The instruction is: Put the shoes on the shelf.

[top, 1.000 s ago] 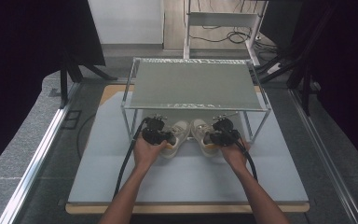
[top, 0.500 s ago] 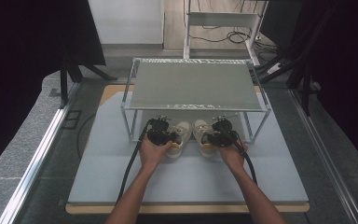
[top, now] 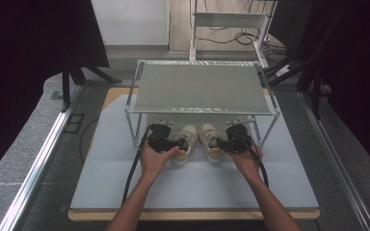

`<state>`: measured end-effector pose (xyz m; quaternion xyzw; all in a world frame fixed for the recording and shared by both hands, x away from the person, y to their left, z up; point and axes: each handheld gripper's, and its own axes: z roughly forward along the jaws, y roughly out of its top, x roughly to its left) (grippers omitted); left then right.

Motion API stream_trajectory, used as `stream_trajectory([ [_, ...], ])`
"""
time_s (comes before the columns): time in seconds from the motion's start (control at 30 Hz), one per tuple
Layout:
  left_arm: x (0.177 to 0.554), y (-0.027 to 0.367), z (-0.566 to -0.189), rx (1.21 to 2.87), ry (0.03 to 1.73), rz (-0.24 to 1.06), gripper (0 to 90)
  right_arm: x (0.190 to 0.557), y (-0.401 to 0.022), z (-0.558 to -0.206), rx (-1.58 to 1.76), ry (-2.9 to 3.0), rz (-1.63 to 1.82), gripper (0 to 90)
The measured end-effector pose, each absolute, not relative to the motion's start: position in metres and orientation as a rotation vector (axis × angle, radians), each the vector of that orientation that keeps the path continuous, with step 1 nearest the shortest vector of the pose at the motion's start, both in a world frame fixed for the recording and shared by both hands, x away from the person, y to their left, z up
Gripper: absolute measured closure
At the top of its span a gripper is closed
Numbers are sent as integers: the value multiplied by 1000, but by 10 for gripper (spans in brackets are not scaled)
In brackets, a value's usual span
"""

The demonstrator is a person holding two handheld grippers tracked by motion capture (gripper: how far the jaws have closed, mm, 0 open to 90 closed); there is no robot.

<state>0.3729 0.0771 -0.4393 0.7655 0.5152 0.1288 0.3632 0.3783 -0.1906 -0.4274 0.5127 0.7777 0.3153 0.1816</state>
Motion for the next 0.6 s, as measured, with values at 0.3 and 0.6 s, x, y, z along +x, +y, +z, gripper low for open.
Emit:
stream_trajectory([
  [0.3, 353, 91, -425, 1906, 1283, 374, 316, 361, -211, -422, 1419, 2158, 995, 536],
  [0.6, 329, 115, -428, 1971, 1206, 340, 748, 340, -232, -426, 1370, 2219, 1041, 765],
])
